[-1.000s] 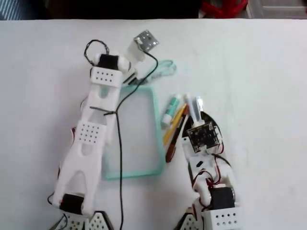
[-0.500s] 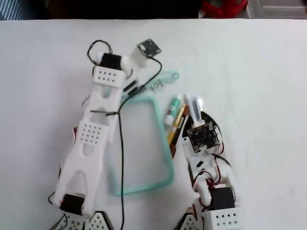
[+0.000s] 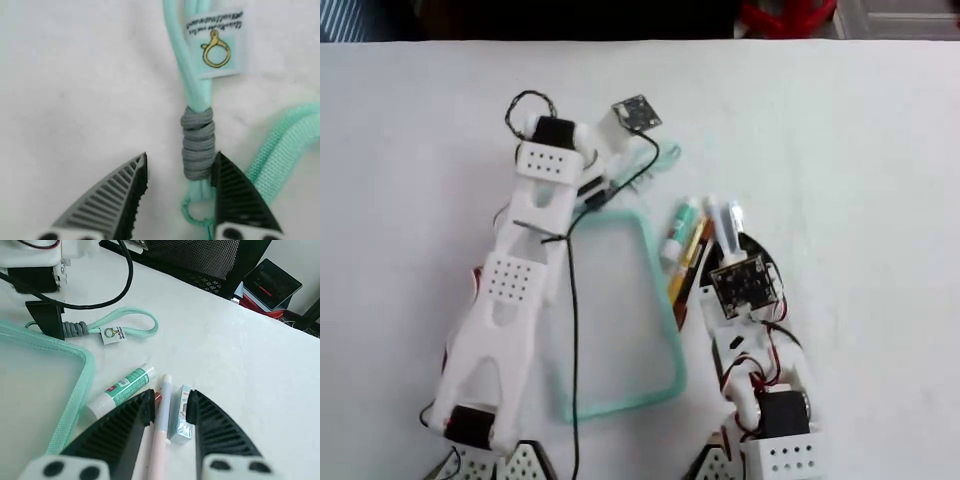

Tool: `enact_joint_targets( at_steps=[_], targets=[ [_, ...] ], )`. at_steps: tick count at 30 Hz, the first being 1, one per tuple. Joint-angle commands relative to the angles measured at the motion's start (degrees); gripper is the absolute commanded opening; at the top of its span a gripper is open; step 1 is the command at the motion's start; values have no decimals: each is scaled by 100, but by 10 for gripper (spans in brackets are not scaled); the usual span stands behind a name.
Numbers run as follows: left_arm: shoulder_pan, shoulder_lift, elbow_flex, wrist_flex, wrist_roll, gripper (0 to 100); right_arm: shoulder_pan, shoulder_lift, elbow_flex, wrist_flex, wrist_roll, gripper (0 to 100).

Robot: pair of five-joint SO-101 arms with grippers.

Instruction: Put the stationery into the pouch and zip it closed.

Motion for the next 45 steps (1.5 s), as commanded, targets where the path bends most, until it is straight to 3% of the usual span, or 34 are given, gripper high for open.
enact_joint_targets(
  at_steps=[1,5,10,18,25,37,45],
  targets=[
    [75,-31,308,-281,0,211,-13,-22,53,-22,79,114],
    [286,-40,589,-62,-774,200,-13,-22,53,-22,79,114],
    [251,-40,589,-229,-905,13,-13,-22,53,-22,79,114],
    [-4,-716,563,-97,-844,22,-13,-22,53,-13,79,115],
    [-303,-2325,-475,519,123,22,-13,-22,53,-13,79,115],
    [-295,-5103,-360,396,2330,22,-13,-22,53,-13,79,115],
    [-215,-6870,-308,571,3174,22,-13,-22,53,-13,79,115]
  ],
)
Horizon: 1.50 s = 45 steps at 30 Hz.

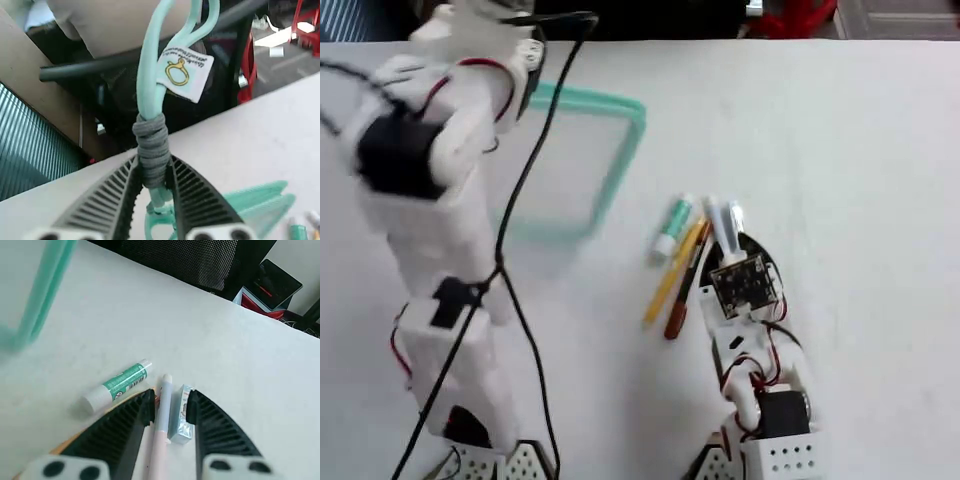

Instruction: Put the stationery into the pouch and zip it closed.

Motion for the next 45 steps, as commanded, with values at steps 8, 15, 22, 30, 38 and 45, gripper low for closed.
enact_joint_targets(
  at_steps=[8,15,22,30,38,45],
  targets=[
    [127,-1516,1354,-79,193,22,-13,-22,53,-22,79,115],
    [831,-1516,2084,-1196,510,22,-13,-22,53,-22,79,115],
    [963,-1525,2435,-1433,695,22,-13,-22,53,-22,79,113],
    [541,-1525,2444,-1169,1178,23,-13,-22,53,-22,79,114],
    [523,-1534,2409,-1134,1169,23,-13,-22,53,-22,79,115],
    [549,-1516,2444,-1187,1187,23,-31,-22,53,-13,79,115]
  ],
)
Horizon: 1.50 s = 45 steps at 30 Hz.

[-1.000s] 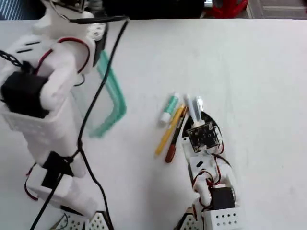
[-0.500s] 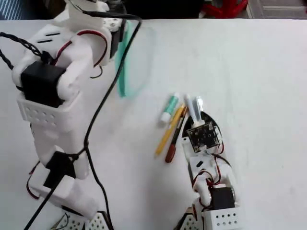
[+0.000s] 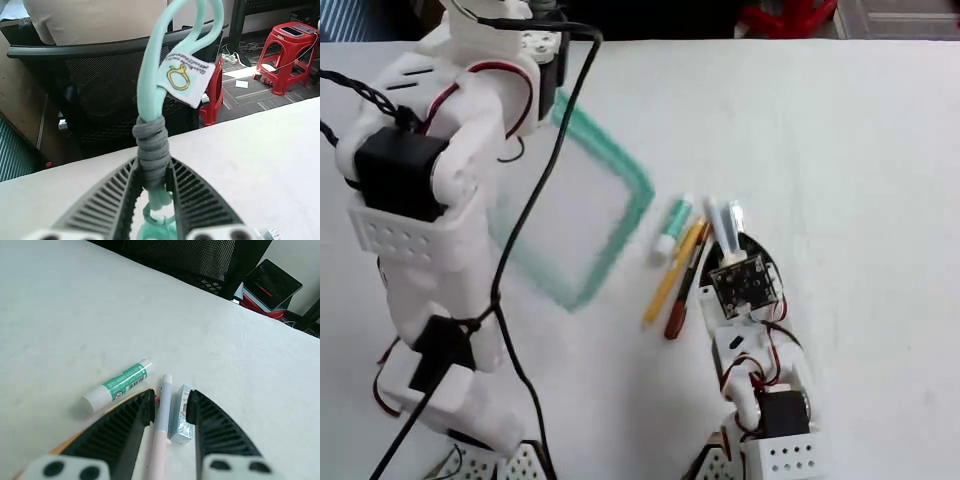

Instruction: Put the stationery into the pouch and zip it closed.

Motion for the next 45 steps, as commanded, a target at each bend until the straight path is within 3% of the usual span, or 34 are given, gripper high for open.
enact_joint_targets(
  at_steps=[1,8,15,21,27,45],
  targets=[
    [-13,-207,-18,-26,79,23,-31,-22,53,-13,79,115],
    [-57,-215,826,308,44,23,-22,-22,53,-22,79,115],
    [-242,-259,2013,-88,35,23,-22,-22,53,-22,79,115],
    [-84,-259,1099,-158,18,23,-22,-22,53,-22,79,115],
    [321,-207,132,-220,-527,23,-13,-22,53,-22,79,115],
    [602,-268,53,-237,-554,23,-13,-22,53,-22,79,115]
  ],
)
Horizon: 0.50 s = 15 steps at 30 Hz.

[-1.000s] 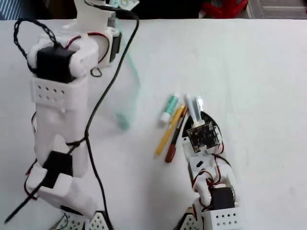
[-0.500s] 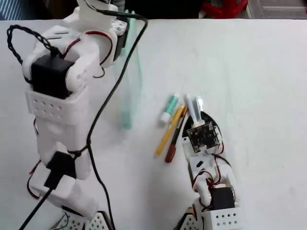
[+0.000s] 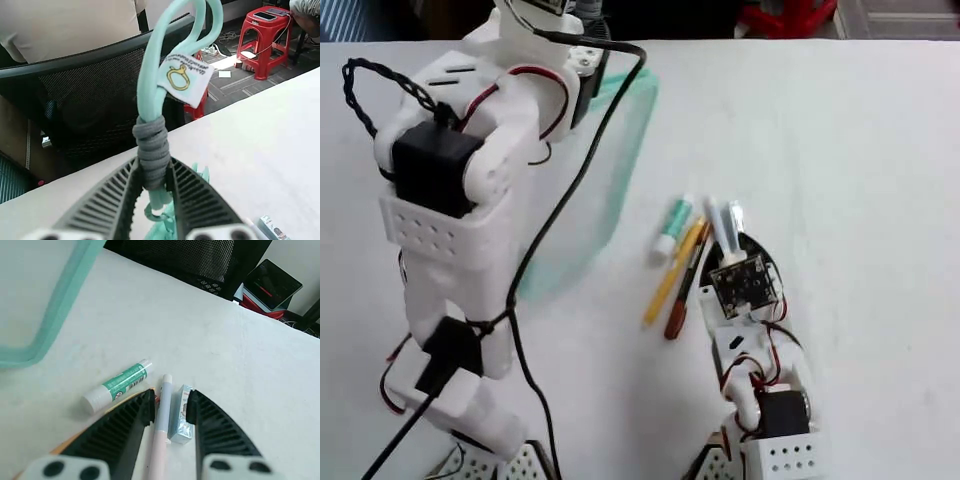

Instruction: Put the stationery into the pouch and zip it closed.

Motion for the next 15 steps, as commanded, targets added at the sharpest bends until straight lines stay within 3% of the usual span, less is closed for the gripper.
enact_joint_targets(
  at_steps=[1,10,15],
  targets=[
    [66,-268,-290,18,-62,23,-13,-22,53,-22,79,115],
    [-22,-198,-229,-369,-44,23,-13,-22,53,-22,79,115],
    [180,-251,-290,-202,-35,23,-13,-22,53,-22,79,115]
  ],
)
